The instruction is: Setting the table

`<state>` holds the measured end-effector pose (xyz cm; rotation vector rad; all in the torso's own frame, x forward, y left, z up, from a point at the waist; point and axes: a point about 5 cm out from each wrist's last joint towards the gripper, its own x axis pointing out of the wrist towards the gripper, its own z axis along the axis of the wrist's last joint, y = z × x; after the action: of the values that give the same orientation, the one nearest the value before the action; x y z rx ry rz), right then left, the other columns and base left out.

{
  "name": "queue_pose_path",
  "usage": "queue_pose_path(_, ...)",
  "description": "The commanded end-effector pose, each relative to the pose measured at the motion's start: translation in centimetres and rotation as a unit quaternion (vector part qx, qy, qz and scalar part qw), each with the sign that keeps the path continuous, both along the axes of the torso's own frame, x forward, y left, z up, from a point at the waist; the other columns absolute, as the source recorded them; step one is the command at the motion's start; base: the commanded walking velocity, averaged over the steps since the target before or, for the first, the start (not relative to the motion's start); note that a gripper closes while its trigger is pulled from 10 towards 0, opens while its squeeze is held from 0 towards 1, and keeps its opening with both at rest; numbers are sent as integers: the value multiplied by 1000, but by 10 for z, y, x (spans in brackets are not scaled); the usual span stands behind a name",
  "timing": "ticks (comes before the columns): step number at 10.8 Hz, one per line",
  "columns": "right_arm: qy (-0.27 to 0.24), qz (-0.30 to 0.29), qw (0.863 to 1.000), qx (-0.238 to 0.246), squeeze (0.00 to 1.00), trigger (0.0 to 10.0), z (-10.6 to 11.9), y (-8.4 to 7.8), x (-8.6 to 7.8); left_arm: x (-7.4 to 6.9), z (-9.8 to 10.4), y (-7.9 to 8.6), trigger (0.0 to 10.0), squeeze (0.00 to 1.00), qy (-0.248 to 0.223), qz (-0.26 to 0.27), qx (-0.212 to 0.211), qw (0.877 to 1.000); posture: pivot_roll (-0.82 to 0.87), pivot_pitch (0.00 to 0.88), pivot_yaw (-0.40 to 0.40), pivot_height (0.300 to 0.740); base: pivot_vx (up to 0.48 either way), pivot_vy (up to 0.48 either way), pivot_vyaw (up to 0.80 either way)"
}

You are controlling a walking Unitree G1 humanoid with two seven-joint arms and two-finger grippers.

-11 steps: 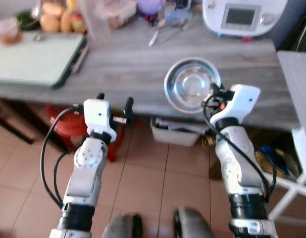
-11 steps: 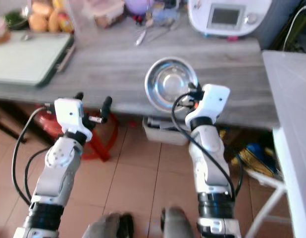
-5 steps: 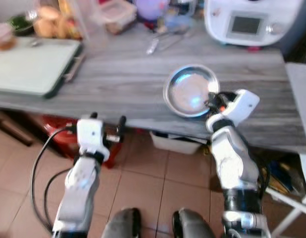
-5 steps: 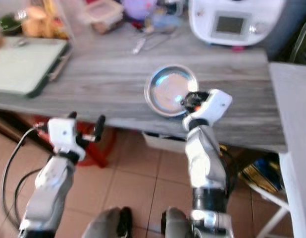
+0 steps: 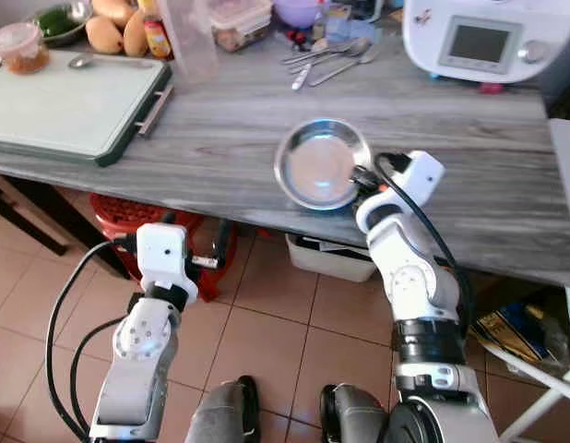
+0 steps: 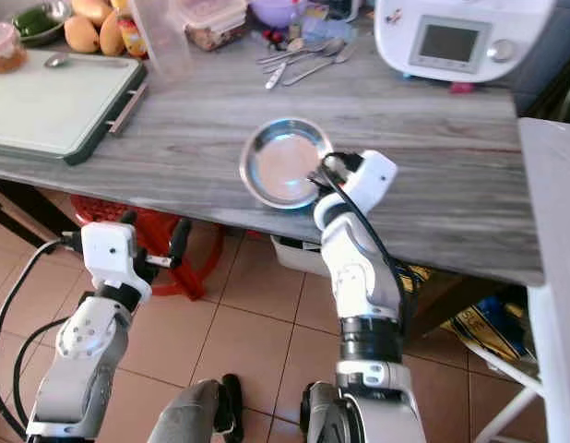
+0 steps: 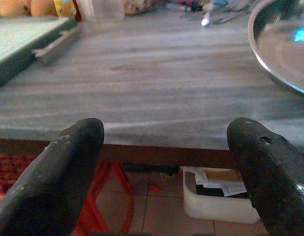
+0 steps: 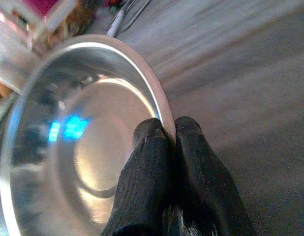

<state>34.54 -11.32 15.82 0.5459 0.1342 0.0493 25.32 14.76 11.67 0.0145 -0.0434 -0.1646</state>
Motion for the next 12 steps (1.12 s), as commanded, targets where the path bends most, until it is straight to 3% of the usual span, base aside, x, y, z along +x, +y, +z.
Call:
queue_pose_path(1,44,13,998,-32,0,10000,-15,5,0,-1,3,-1,10000,0,-2,-4,-1,1000,14,226,46,740,0,0,0)
queue_pose_path(4,109,28,994,-18,0,10000,-12,5,8,1,4,-6,10000,0,-2,-9,-8,1000,5,226,34,740,0,0,0)
queue_pose_path(6,136,28,990,-10,1000,10000,-10,1,9,2,4,-7,10000,0,-2,-11,-9,1000,5,221,32,740,0,0,0)
queue_pose_path(12,166,72,984,0,1000,10000,-5,-6,3,5,6,-8,10000,0,-4,-20,-12,1000,-2,210,34,740,0,0,0)
